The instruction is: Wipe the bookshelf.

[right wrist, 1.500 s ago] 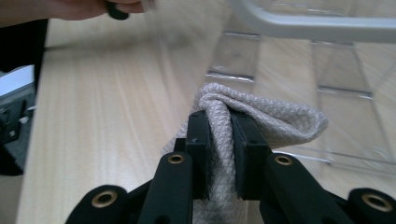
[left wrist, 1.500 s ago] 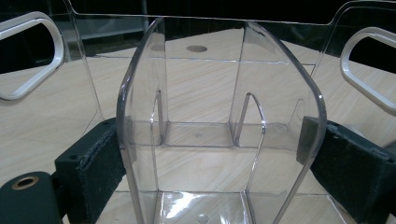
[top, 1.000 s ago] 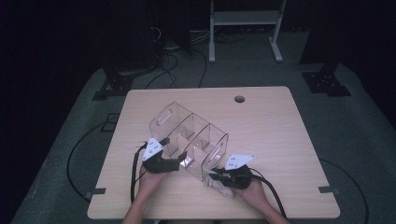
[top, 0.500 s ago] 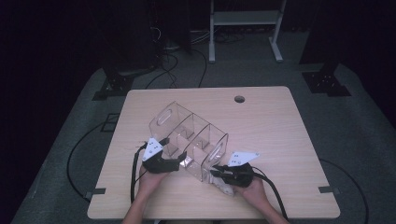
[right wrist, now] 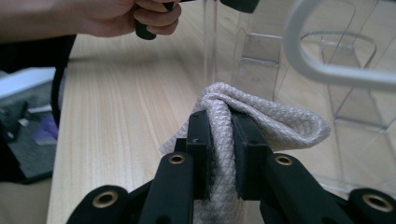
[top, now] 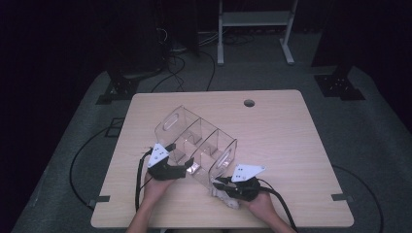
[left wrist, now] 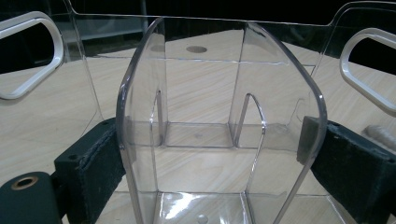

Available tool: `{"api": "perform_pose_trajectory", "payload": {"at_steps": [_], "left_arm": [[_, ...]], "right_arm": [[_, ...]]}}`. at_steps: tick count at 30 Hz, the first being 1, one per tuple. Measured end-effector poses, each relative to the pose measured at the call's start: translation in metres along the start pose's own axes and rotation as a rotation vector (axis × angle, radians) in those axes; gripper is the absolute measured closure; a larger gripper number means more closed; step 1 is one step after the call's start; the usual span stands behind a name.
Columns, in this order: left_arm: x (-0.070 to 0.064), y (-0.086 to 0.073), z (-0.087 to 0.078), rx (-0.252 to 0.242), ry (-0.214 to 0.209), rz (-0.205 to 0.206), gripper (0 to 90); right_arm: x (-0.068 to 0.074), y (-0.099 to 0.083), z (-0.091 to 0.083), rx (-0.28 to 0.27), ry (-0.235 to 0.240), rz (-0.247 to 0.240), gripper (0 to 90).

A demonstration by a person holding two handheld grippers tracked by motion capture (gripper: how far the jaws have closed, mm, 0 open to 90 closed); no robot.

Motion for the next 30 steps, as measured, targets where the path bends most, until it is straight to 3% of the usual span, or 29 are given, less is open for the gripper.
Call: {"api": "perform_pose_trajectory", "payload": {"at_steps": [2, 5, 7, 11, 13, 17, 20, 22, 27, 30], "left_arm": [[0.0, 0.0, 0.0, -0.001, 0.001, 0.0, 8.3], [-0.001, 0.0, 0.0, -0.004, -0.001, 0.001, 8.2], [-0.001, 0.0, 0.001, -0.003, -0.003, 0.005, 8.2], [0.0, 0.0, -0.001, 0.002, -0.014, 0.005, 8.3], [-0.001, 0.0, -0.001, 0.004, -0.016, 0.007, 8.4], [-0.001, 0.0, -0.001, 0.002, -0.018, 0.01, 8.4], [0.0, 0.0, -0.001, 0.002, -0.022, 0.009, 8.4], [0.0, 0.0, -0.002, 0.004, -0.025, 0.011, 8.5], [-0.001, 0.0, -0.001, 0.001, -0.026, 0.013, 8.5], [0.0, 0.0, -0.001, 0.003, -0.029, 0.014, 8.5]], "right_arm": [[-0.009, 0.001, -0.006, -0.019, -0.024, 0.026, 78.0], [-0.026, -0.001, -0.015, -0.025, -0.101, 0.061, 77.9], [-0.024, -0.002, -0.015, -0.033, -0.083, 0.081, 77.9], [-0.009, 0.002, -0.009, -0.021, -0.036, 0.036, 77.9], [-0.012, 0.004, -0.011, -0.023, -0.056, 0.03, 77.9], [-0.027, 0.001, -0.018, -0.036, -0.083, 0.104, 78.0], [-0.015, 0.002, -0.013, -0.047, -0.041, 0.085, 77.9], [-0.011, 0.004, -0.012, -0.038, -0.047, 0.052, 78.0], [-0.031, 0.0, -0.02, -0.042, -0.098, 0.116, 77.9], [-0.022, -0.001, -0.017, -0.044, -0.076, 0.109, 77.9]]}}
Point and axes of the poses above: each handheld gripper's, and its own axes: z roughly forward along the jaws, y roughly out of its top, x roughly to its left, the point moved 5 cm from there along z, roughly forward along the jaws, and after that the axes turned 3 degrees about y, right-handed, at the moved point
